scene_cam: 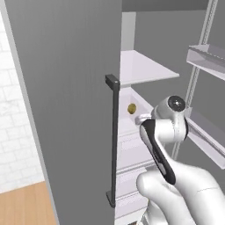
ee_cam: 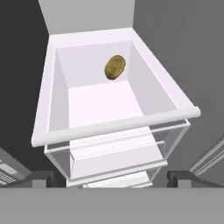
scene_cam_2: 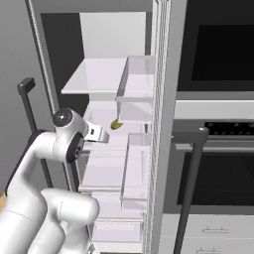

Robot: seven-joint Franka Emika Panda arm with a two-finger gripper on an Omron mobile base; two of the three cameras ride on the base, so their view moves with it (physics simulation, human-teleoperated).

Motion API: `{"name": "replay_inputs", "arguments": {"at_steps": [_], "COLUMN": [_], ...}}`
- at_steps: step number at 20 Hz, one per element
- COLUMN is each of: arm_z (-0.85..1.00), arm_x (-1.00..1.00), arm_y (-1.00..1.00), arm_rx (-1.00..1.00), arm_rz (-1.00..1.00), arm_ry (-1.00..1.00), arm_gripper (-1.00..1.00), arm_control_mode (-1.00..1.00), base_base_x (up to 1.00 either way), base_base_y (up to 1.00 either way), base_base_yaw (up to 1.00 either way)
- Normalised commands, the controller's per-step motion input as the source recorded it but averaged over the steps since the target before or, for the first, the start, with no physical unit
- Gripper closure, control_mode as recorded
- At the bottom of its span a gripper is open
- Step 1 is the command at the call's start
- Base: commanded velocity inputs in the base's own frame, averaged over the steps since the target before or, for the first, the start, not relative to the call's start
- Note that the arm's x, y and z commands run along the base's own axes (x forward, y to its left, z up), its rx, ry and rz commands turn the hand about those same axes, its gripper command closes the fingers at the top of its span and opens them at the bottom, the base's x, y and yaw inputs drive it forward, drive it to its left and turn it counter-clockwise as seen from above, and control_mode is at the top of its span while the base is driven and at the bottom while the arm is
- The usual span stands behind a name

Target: Place one potato and one chicken drumstick in each tupperware on the nearby counter, to pack two identical lunches.

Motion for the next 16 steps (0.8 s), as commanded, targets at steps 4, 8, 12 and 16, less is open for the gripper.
{"name": "replay_inputs", "arguments": {"at_steps": [4,8,12,16], "arm_z": [-0.23,-0.1,-0.14,-0.23], "arm_x": [0.72,0.74,0.66,0.59], "arm_y": [-0.03,-0.03,0.0,0.0], "arm_rx": [0.02,0.05,0.0,0.0], "arm_rz": [0.0,0.0,0.0,0.0], "arm_ry": [0.06,0.07,0.0,0.0], "arm_gripper": [-1.0,-1.0,-1.0,-1.0], "arm_control_mode": [-1.0,-1.0,-1.0,-1.0], "base_base_x": [0.0,0.0,0.0,0.0], "base_base_y": [0.0,0.0,0.0,0.0], "base_base_yaw": [0.0,0.0,0.0,0.0]}}
